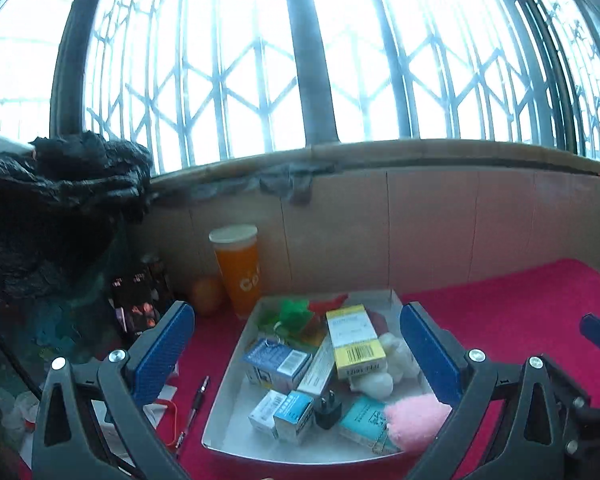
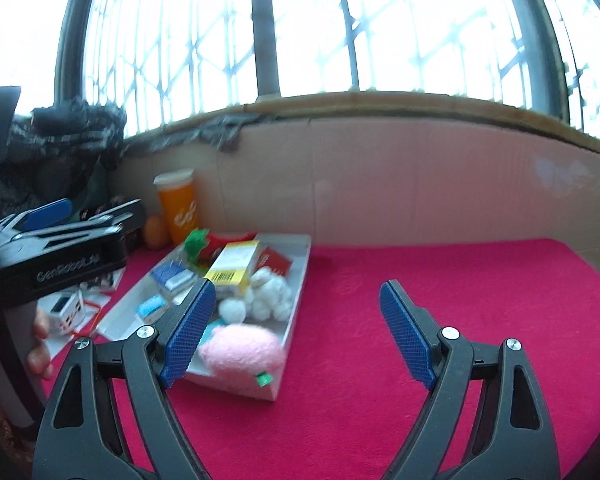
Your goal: Organize objects
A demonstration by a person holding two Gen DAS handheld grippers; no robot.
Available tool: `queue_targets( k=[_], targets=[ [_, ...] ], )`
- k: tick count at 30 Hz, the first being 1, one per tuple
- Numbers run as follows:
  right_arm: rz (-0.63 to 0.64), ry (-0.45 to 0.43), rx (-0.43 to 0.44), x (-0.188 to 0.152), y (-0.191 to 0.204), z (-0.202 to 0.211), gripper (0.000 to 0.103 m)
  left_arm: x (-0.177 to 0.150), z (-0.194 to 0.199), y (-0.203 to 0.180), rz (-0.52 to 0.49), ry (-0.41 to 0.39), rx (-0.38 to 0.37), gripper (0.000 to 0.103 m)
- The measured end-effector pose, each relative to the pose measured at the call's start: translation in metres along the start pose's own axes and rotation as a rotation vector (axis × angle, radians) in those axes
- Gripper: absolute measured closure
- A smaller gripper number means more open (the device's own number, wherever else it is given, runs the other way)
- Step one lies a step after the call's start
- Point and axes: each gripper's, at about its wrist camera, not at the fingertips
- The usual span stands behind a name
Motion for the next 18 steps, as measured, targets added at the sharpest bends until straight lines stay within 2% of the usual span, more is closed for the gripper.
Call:
queue_targets(
  k=[3,5,7,11,12,13,18],
  targets=[
    [-0.023,-0.089,-0.072,0.005,-0.011,0.027,0.018,0.005,0.022,0.002,0.086,-0.068,0.003,0.0],
    [-0.062,-0.119,-0.1,0.006,-0.017,0.041,0.018,0.005,0.026,0.009,0.175,-0.035,0.028,0.0],
    [-0.089,-0.105,-0.074,0.005,-0.022,0.049,0.018,0.001,0.026,0.016,0.231,0.002,0.003,0.0],
    [-0.078,-0.102,-0.043,-0.003,-0.019,0.065,0.018,-0.011,0.024,0.013,0.208,0.067,0.005,0.0],
    [-0.077,-0.104,-0.046,-0.007,-0.018,0.068,0.014,-0.015,0.023,0.01,0.197,0.086,-0.002,0.0],
    [-0.076,-0.097,-0.044,-0.009,-0.016,0.069,0.0,-0.02,0.023,0.006,0.182,0.11,-0.015,0.0],
    [-0.105,-0.049,-0.013,-0.021,-0.017,0.067,0.0,-0.033,0.027,-0.01,0.11,0.177,-0.046,0.0]
  ],
)
Point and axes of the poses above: each gripper's, at about its wrist camera, not at the fingertips, and z roughly against the way its jaws point, y to its left, x to its top, and after that the axes turned 10 degrees about z, right-handed
